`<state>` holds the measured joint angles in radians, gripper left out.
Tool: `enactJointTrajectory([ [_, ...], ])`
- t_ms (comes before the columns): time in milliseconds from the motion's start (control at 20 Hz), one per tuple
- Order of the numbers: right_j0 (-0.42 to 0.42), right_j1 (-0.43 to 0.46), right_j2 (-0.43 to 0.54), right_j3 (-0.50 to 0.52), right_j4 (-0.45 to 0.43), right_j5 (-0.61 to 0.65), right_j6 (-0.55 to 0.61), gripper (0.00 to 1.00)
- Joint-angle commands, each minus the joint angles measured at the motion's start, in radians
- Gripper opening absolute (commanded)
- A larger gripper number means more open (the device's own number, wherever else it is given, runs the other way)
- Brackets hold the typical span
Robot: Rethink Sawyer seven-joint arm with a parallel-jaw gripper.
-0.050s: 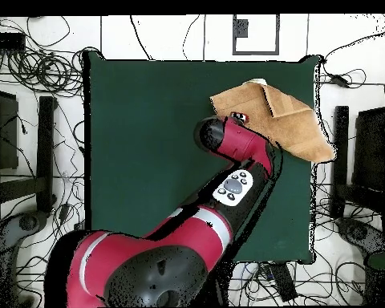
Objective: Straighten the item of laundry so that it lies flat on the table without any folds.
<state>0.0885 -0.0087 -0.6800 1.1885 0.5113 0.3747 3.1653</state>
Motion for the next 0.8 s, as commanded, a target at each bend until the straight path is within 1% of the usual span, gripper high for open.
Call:
enactJointTrajectory([
  [50, 0.013, -0.069, 0.007, 0.194, 0.042, 0.060, 0.212, 1.00],
  [100, -0.002, -0.082, 0.012, 0.205, 0.018, 0.039, 0.164, 1.00],
  [300, -0.034, -0.093, 0.054, 0.208, 0.000, -0.003, 0.110, 1.00],
  [350, -0.035, -0.088, 0.053, 0.198, -0.002, 0.000, 0.106, 1.00],
  [500, -0.079, -0.111, 0.096, 0.176, -0.038, 0.017, 0.019, 1.00],
  [550, -0.087, -0.105, 0.098, 0.160, -0.043, 0.021, 0.008, 1.00],
  [700, -0.089, -0.082, 0.080, 0.122, -0.036, 0.049, 0.040, 1.00],
  [800, -0.111, -0.087, 0.116, 0.120, -0.044, 0.024, 0.022, 1.00],
])
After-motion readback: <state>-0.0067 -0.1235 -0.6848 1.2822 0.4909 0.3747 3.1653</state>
